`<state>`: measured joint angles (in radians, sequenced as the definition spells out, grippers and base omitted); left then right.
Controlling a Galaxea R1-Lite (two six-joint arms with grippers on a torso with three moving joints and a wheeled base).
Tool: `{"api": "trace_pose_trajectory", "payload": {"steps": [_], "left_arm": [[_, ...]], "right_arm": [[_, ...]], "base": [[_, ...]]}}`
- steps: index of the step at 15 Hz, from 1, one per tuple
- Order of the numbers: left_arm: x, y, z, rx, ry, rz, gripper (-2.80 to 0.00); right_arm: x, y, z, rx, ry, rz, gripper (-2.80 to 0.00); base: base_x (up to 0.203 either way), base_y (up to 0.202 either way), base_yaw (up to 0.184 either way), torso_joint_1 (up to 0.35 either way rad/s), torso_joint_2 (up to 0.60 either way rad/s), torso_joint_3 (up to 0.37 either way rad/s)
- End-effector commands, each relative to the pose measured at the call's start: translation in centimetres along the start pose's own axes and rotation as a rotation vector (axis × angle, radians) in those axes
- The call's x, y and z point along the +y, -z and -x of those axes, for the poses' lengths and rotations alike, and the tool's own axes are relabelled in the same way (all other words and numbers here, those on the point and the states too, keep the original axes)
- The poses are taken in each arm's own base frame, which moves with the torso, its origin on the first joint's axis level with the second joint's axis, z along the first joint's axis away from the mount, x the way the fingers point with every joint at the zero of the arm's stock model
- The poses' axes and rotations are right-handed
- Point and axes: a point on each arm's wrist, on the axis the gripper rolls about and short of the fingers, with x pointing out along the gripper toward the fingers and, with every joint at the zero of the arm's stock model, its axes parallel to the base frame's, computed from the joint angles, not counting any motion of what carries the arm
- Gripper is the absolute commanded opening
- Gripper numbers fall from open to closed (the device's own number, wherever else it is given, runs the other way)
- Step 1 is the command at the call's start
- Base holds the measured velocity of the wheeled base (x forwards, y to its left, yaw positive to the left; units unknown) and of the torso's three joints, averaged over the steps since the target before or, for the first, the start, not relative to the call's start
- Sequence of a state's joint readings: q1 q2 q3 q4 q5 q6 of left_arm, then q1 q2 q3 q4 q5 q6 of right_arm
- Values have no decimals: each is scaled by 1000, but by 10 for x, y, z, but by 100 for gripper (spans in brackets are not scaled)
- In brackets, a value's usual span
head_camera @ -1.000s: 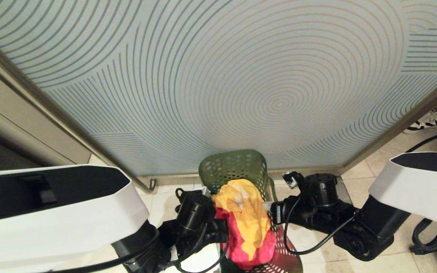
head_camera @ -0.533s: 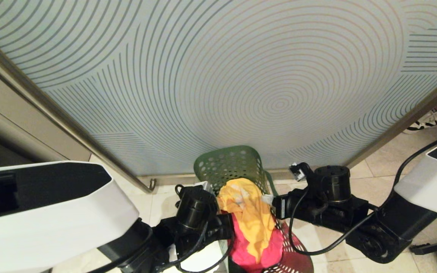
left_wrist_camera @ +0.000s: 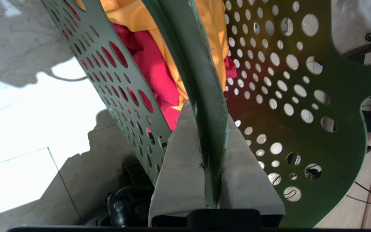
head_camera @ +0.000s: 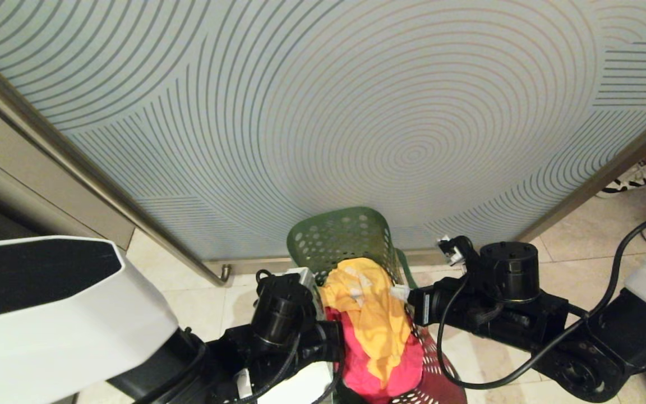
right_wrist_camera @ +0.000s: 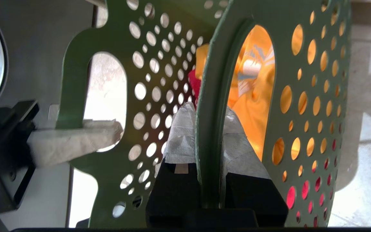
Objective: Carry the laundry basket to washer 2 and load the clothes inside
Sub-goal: Pick up the clothes basket and put it beside the washing machine
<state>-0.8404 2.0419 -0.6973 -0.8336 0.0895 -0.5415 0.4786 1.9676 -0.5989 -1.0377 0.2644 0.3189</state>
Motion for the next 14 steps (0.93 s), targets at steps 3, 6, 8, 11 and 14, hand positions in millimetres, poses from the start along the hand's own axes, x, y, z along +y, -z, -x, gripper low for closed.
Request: {"api": "trace_pose_trajectory", "payload": {"steps": [3, 6, 8, 11, 14], "left_arm": [[-9, -9, 25, -42, 33, 0, -280], [-12, -10, 39, -54, 52, -1, -280], [-13, -10, 42, -58, 57, 1, -280], [-13, -11, 45, -64, 61, 1, -280], [-14, -9, 49, -61, 64, -2, -280]], "right_arm": [[19, -11, 11, -54, -19, 25, -280], [28, -18, 17, -77, -19, 33, -280], [32, -23, 21, -97, -30, 41, -280], [36, -25, 21, -104, -34, 45, -280], [42, -25, 24, -112, -32, 49, -280]], "base": [[0, 0, 0, 0, 0, 0], [0, 0, 0, 0, 0, 0], [0, 0, 0, 0, 0, 0], [0, 0, 0, 0, 0, 0], [0, 0, 0, 3, 0, 45]]}}
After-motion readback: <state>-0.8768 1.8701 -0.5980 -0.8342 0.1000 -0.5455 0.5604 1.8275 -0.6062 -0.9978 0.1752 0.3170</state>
